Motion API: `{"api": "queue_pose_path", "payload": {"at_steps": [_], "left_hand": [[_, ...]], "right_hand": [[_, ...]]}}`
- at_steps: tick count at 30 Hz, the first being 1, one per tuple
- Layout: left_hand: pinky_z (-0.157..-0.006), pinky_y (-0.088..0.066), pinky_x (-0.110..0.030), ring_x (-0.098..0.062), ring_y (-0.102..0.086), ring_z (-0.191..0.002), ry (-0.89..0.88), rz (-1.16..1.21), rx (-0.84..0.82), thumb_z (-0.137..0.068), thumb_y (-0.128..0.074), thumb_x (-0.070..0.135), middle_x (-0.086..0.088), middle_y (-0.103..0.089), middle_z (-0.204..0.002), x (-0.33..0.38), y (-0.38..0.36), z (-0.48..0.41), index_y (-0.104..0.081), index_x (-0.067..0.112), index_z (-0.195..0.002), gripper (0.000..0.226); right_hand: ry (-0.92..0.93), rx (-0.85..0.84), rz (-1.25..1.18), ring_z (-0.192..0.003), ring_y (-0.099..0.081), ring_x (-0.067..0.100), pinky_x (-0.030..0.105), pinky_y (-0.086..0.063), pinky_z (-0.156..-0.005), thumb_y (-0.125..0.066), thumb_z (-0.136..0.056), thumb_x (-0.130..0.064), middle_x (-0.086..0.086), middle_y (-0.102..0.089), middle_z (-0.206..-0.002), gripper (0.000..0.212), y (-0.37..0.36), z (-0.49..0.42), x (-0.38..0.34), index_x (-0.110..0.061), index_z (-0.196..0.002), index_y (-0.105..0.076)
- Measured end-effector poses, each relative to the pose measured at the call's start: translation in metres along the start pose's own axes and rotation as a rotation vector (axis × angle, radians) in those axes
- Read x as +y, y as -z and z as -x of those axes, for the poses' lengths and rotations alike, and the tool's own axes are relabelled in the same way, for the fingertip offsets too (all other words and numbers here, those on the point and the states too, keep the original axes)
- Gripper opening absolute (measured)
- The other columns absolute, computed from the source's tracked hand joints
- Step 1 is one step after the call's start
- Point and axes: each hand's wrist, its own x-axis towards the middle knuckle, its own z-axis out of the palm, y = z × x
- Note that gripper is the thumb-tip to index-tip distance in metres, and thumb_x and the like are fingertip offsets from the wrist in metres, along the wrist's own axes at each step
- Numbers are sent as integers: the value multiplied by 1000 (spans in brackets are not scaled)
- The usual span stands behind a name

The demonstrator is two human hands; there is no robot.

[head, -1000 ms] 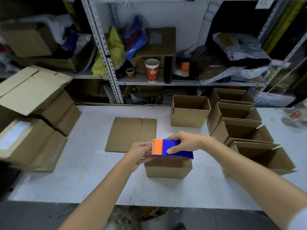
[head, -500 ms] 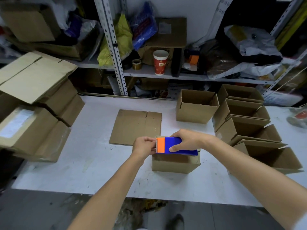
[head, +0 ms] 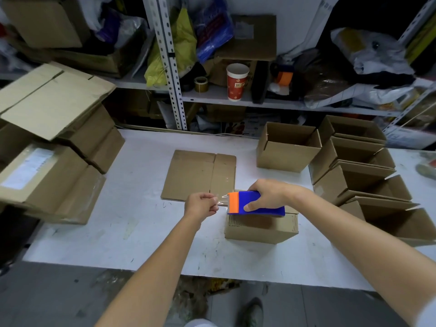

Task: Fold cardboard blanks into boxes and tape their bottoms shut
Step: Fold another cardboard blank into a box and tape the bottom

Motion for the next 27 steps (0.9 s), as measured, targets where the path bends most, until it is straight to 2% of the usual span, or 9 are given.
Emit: {"api": "queue_pose_path", "payload": {"at_steps": [7, 9, 11, 13, 15, 18, 20, 22, 27], "left_hand": [[-81, -59, -31, -19, -68, -94, 45, -90, -105, -93, -69, 20, -7, -69, -104, -12, -18, -9, -64, 11, -121, 30], [-87, -57, -37, -22, -64, -109, 56, -146, -162, -96, -64, 24, -7, -65, -120, -16, -25, -8, -59, 15, -134, 39], [-84, -56, -39, -26, -54, -123, 77, -225, -206, -98, -61, 34, -7, -52, -142, -18, -25, -6, -47, 25, -147, 52], [-75, -55, -36, -28, -49, -130, 98, -306, -209, -93, -65, 45, -6, -41, -151, -25, -20, -7, -34, 32, -153, 69], [-76, -54, -35, -27, -50, -129, 58, -317, -180, -89, -70, 44, -6, -46, -148, -31, -18, -8, -37, 31, -151, 72], [-92, -54, -40, -17, -58, -117, -77, -181, -157, -92, -69, 39, 1, -63, -128, -35, -19, -6, -61, 30, -122, 32], [-86, -55, -34, -12, -61, -108, -78, -117, -228, -96, -63, 39, 4, -66, -119, -29, -19, 0, -63, 31, -112, 18], [-80, -56, -30, -12, -64, -105, -49, -89, -293, -96, -62, 40, 4, -67, -116, -24, -18, 5, -63, 29, -117, 23], [-78, -59, -30, -11, -67, -105, -33, -111, -358, -94, -65, 43, 7, -69, -115, -17, -16, 8, -62, 28, -121, 31]], "right_hand": [[-26, -7, 9, -101, -59, 18, 29, -49, -76, -70, -84, -58, -3, -63, -120, 61, 1, -2, -2, -22, -130, -53], [-30, -4, 6, -102, -59, 18, 29, -50, -78, -70, -84, -58, -3, -63, -121, 61, 1, -1, -3, -22, -130, -52], [-34, -1, 7, -102, -59, 18, 29, -49, -77, -70, -84, -58, -3, -62, -120, 61, 1, -1, -3, -22, -130, -52], [-35, -3, 6, -102, -59, 18, 29, -50, -79, -70, -83, -59, -4, -62, -118, 62, 1, -2, -3, -23, -131, -52], [-32, -1, 12, -102, -59, 18, 31, -52, -81, -70, -83, -59, -4, -62, -119, 63, 1, -2, -3, -23, -131, -53], [-30, 4, 11, -101, -59, 18, 32, -52, -82, -70, -83, -60, -3, -63, -120, 62, 1, -3, -2, -23, -129, -53], [-29, 4, 7, -101, -59, 18, 31, -52, -81, -70, -83, -60, -3, -63, -119, 61, 1, -3, -2, -23, -129, -54], [-21, 3, 4, -101, -59, 18, 31, -52, -81, -70, -83, -60, -3, -63, -119, 62, 1, -2, -2, -23, -130, -53], [8, 11, 1, -100, -58, 17, 28, -48, -77, -69, -84, -59, -3, -63, -120, 62, 1, -1, -1, -22, -131, -53]]}}
